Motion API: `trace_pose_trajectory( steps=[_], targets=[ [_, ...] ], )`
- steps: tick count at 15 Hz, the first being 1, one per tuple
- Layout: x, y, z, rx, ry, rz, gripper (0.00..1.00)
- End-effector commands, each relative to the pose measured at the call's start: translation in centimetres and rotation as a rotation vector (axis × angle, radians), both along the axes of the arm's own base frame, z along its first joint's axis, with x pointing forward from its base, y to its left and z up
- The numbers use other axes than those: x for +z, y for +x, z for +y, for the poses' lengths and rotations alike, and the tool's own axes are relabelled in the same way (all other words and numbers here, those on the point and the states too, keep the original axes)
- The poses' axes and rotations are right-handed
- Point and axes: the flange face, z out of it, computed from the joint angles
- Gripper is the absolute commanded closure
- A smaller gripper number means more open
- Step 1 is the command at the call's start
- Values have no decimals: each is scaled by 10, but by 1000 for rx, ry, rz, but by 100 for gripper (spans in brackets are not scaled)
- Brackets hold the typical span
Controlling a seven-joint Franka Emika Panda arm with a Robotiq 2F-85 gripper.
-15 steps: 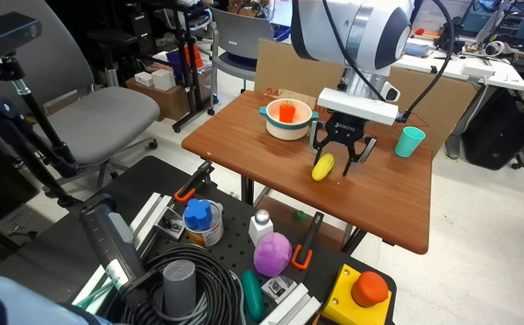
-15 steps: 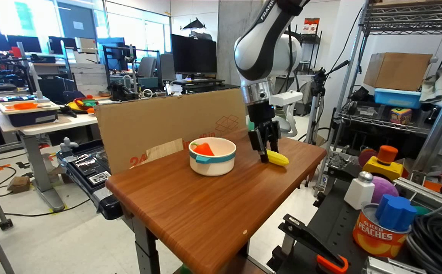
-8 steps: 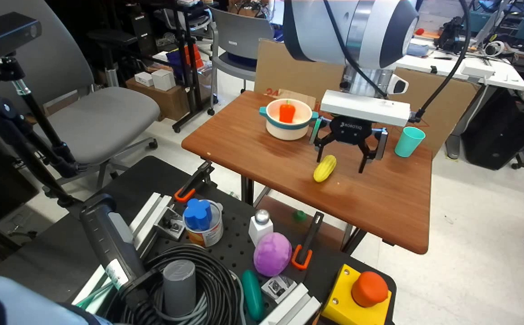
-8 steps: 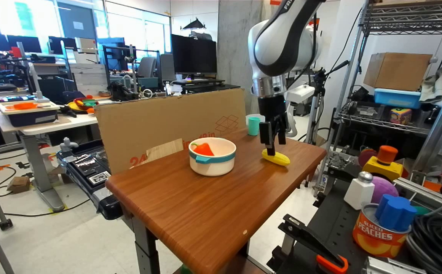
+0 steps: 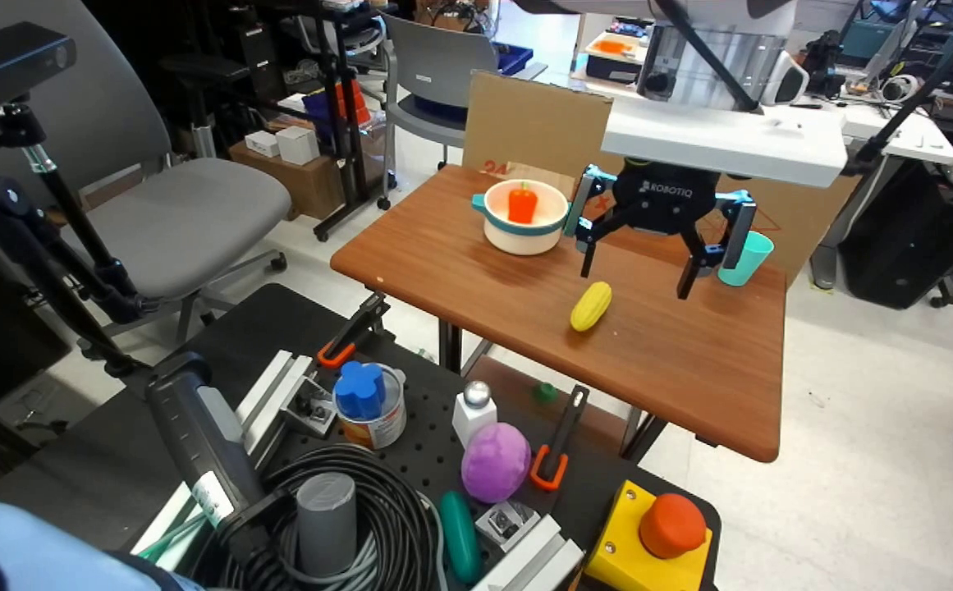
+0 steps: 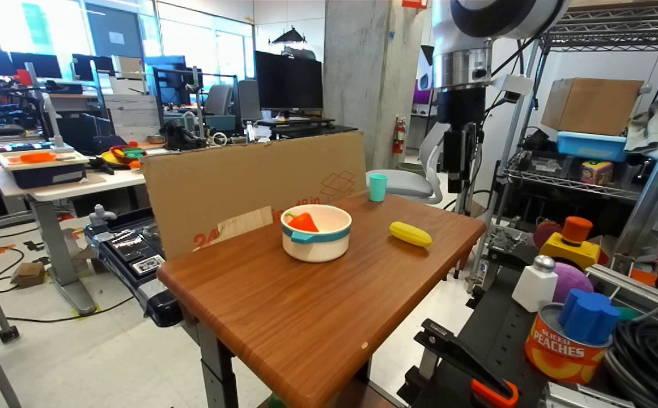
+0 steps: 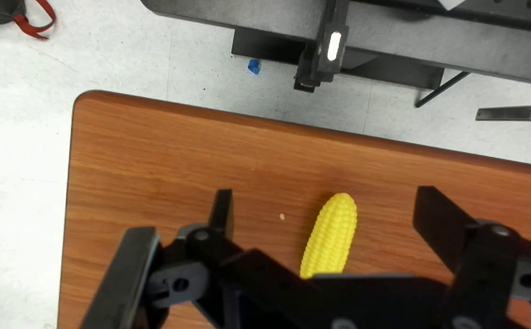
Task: Move the corn to the left.
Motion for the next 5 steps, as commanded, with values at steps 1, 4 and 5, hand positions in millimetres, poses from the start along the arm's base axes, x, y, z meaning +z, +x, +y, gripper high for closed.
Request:
trace_pose_trajectory(
  steps=[1, 4, 5],
  targets=[
    [2, -3, 1, 2, 1, 1, 0],
    [0, -4, 3, 7, 3, 5, 0],
    [0, -4, 3, 8, 3, 6, 0]
  ],
)
